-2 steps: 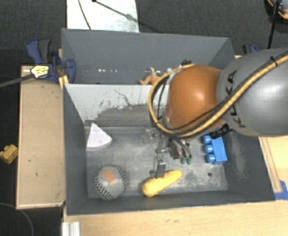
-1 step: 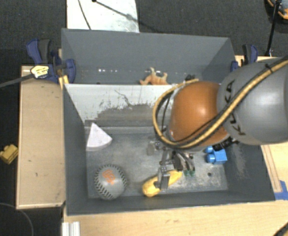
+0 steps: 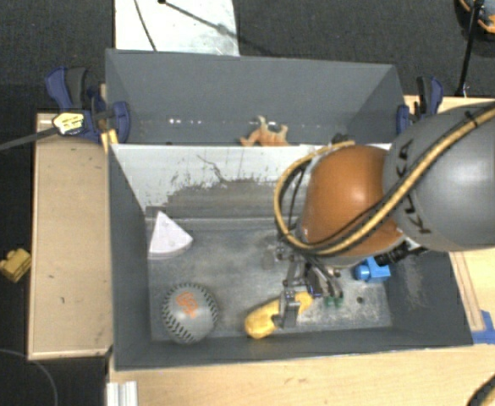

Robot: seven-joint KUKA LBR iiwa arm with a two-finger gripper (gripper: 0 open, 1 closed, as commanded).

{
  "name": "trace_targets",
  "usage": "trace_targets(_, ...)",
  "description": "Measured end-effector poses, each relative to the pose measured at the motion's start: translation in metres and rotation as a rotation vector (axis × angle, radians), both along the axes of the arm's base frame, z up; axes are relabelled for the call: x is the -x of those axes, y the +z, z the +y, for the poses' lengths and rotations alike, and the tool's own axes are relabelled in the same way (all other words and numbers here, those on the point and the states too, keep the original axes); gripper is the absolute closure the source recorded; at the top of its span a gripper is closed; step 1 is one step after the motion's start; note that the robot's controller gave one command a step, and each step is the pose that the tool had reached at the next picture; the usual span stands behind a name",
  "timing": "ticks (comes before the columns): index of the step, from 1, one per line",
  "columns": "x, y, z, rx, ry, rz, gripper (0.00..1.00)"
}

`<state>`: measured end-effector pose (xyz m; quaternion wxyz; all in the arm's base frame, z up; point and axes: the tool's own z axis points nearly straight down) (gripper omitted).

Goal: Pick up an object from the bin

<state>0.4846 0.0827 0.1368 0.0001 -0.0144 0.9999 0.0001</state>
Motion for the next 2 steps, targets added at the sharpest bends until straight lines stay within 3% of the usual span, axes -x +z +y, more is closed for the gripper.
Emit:
trace_targets(1, -0.001, -0.003, -0.003, 0.000, 0.072, -0.002, 0.00)
trace_targets(2, -0.012, -0.006, 0.027, 0.000, 0.298, -0.002, 0.00)
